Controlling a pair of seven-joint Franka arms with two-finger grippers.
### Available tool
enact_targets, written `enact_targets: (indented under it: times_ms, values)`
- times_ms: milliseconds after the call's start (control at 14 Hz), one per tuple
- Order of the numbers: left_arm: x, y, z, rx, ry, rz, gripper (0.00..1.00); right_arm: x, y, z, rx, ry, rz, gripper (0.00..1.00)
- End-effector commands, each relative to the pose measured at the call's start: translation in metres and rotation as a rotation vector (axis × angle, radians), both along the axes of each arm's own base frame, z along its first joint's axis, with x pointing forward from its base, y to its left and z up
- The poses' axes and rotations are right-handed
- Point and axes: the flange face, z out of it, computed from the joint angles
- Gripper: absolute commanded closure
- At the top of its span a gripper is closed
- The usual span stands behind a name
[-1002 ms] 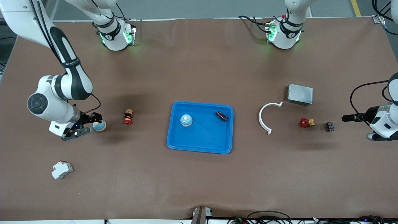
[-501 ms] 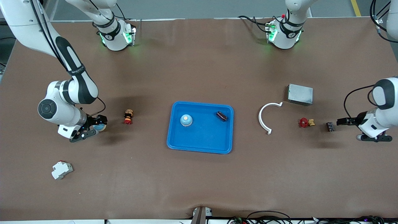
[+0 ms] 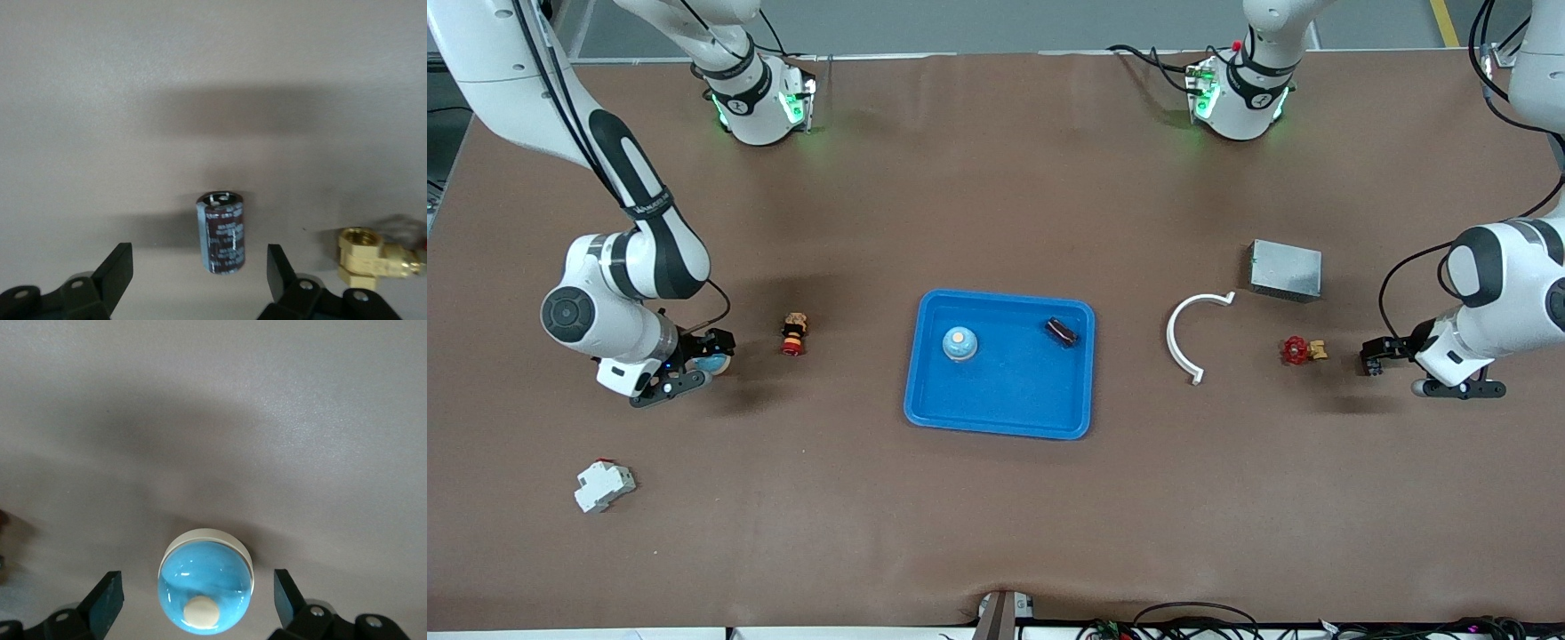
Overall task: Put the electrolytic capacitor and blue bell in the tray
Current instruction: 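Grasp the second capacitor with the left gripper while the right gripper grasps the bell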
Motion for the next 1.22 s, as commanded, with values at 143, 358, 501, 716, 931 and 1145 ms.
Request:
enact_targets:
  times_ms: [143,358,501,716,931,1145]
  values:
    - [-0.001,0.001,-0.015,-0.002,-0.017,0.041,0.27,0.002,-0.007,-0.008,-0.004,0.005,0.01,0.0]
    - [-0.001,-0.001,-0.021,-0.005,-0.019,0.064,0.34,0.001,-0.007,-0.013,-0.002,0.011,0.01,0.0]
    - [0.0,-0.002,-0.022,-0.006,-0.024,0.063,0.54,0.002,-0.007,-0.014,-0.001,0.0,0.01,0.0]
    - [0.003,-0.006,-0.015,-0.005,-0.035,0.069,1.0,0.002,-0.008,-0.017,0.001,0.003,0.009,0.0]
    - [0.013,-0.019,0.003,-0.004,-0.062,0.108,1.0,0.004,-0.008,-0.019,0.001,0.003,0.009,0.0]
    - [0.027,-0.044,0.028,-0.01,-0.102,0.155,1.0,0.004,-0.008,-0.019,0.001,0.005,0.009,0.0]
